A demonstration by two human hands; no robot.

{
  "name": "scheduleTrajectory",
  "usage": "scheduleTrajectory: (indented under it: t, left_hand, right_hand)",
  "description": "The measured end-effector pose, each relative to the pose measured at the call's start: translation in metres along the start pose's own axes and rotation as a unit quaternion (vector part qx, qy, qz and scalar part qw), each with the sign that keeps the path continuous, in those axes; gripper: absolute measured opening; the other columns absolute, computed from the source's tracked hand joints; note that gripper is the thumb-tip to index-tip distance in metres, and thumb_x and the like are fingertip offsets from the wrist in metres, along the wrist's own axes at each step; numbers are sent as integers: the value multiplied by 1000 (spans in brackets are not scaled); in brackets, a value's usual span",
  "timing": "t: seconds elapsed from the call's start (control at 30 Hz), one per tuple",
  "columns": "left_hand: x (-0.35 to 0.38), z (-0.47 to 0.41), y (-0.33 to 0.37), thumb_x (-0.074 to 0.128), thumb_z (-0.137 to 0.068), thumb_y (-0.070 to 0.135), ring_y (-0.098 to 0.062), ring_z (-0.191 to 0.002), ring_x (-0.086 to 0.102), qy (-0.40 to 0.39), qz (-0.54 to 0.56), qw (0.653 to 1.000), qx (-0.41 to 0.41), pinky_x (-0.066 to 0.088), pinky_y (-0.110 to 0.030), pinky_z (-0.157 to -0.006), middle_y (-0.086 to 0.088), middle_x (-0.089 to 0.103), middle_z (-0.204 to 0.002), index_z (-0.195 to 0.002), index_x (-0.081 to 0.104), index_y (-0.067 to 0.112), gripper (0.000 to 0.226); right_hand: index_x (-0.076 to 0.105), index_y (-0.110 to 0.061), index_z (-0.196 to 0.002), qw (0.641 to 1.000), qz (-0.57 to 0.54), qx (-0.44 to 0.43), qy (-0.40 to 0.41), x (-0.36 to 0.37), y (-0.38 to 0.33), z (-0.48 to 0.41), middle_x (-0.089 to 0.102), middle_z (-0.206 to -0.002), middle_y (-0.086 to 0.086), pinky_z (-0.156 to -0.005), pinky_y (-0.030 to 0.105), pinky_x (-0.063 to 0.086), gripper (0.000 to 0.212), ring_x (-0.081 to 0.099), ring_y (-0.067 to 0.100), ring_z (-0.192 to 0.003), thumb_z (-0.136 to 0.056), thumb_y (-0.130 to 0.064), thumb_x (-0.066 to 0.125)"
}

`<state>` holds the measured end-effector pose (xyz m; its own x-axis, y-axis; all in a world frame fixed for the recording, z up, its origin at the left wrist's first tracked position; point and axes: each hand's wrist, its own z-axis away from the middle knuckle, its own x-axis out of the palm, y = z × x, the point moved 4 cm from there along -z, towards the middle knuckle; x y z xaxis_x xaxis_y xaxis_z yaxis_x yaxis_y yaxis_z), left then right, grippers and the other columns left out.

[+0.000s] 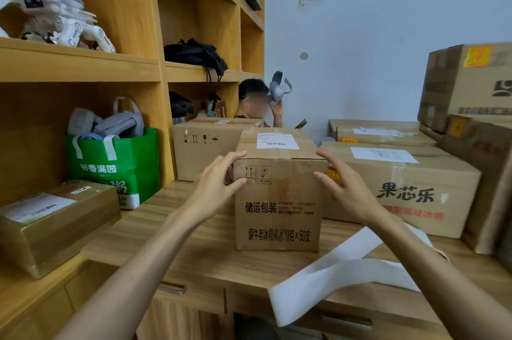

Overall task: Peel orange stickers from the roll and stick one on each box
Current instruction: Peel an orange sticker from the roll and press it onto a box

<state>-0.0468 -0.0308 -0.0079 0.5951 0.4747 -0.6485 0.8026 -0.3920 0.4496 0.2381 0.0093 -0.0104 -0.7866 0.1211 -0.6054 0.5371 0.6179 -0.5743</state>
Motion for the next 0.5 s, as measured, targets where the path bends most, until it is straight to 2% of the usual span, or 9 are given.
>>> scheduleTrajectory:
  t: [0.07,0.13,0.2,0.27,0.33,0.4,0.5]
  left_hand:
    - [2,0,-1,70,-92,34,-10,-98,57,1,-23,1000,-7,53,-44,-92,12,56,-105,-144,41,44,60]
    - [2,-1,1,68,-93,37,-10,-104,54,-2,-54,999,-7,51,-46,-94,12,54,-109,-146,39,44,61]
    - [2,-2,6,68,-93,37,-10,-114,47,4,-107,994,3,46,-38,-96,8,50,-121,-150,37,40,65]
    - [2,-2,18,70,-92,34,-12,-119,42,33,-163,986,32,38,-29,-94,3,46,-132,-153,36,33,70]
    - [6,1,37,71,-91,27,-14,-122,43,74,-166,979,90,37,-30,-100,-1,47,-136,-150,43,26,65]
    - [20,8,62,69,-91,23,-16,-122,48,94,-131,975,156,41,-33,-102,-1,54,-132,-140,54,20,52]
    - [63,21,98,66,-93,26,-13,-115,53,35,-69,973,216,48,-34,-96,4,61,-120,-128,62,19,36]
  right_hand:
    - [34,-30,-151,1000,5,5,1,3,2,-1,46,-145,-13,-103,30,39,53,45,10,-130,-101,-32,52]
    - [31,-30,-152,1000,5,14,-4,3,2,-3,51,-137,-11,-98,26,40,53,47,5,-121,-102,-32,50]
    - [29,-31,-153,1000,8,21,-5,1,3,-3,53,-140,-7,-100,30,42,54,50,10,-124,-103,-33,49]
    - [27,-33,-152,999,23,26,3,-5,7,-2,50,-147,-2,-103,39,45,55,50,20,-129,-102,-37,49]
    - [27,-38,-150,999,44,22,16,-12,12,4,47,-149,-1,-102,48,48,56,52,23,-128,-100,-44,50]
    - [33,-34,-147,997,73,12,31,-23,18,14,45,-149,-4,-103,48,47,55,50,20,-129,-97,-48,53]
    - [56,-23,-128,993,115,5,41,-43,35,36,49,-136,-6,-95,34,52,36,53,12,-117,-96,-39,58]
